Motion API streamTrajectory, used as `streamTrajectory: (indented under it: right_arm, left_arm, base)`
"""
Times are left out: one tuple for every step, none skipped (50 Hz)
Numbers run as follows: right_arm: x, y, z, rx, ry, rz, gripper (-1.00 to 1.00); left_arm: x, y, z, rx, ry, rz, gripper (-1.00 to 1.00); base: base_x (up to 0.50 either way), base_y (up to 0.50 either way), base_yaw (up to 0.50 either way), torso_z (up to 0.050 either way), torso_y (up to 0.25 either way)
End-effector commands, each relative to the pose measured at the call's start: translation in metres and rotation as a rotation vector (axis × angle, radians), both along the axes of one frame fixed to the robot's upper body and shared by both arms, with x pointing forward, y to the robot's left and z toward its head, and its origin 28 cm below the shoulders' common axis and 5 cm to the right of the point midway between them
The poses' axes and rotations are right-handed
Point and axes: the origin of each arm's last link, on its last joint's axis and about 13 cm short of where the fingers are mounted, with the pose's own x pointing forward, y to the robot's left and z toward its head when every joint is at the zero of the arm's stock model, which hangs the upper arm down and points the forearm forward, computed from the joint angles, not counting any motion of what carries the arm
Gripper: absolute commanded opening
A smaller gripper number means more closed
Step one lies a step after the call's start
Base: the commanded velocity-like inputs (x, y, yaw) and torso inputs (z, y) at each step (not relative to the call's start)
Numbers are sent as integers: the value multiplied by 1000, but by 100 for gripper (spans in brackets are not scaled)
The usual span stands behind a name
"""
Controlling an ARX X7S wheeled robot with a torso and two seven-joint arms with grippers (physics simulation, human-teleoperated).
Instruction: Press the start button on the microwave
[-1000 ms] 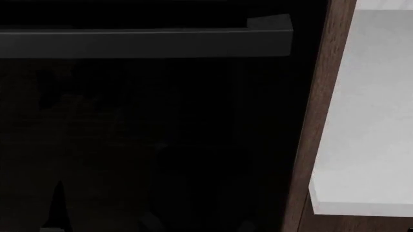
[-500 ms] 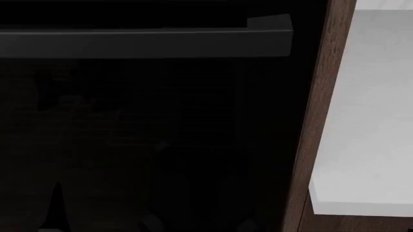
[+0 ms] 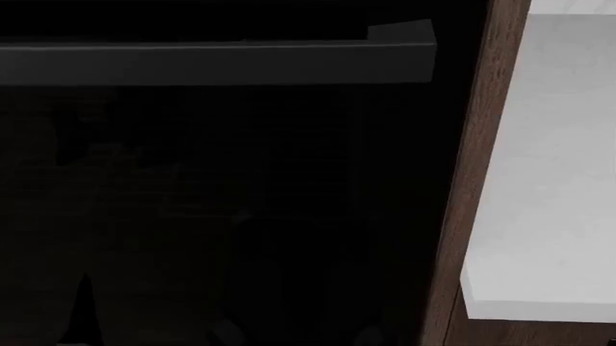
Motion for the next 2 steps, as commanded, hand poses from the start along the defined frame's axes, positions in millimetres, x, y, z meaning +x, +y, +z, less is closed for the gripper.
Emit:
streamTrajectory:
  right_arm:
    - [28,12,-17,25,96,53,-100]
    - [28,12,-17,26,99,54,-100]
  left_arm:
    - [1,1,1,7,-18,14,100]
    - [1,1,1,7,-17,14,100]
  base:
    - [23,4,17,9,0]
    - [22,5,17,0,0]
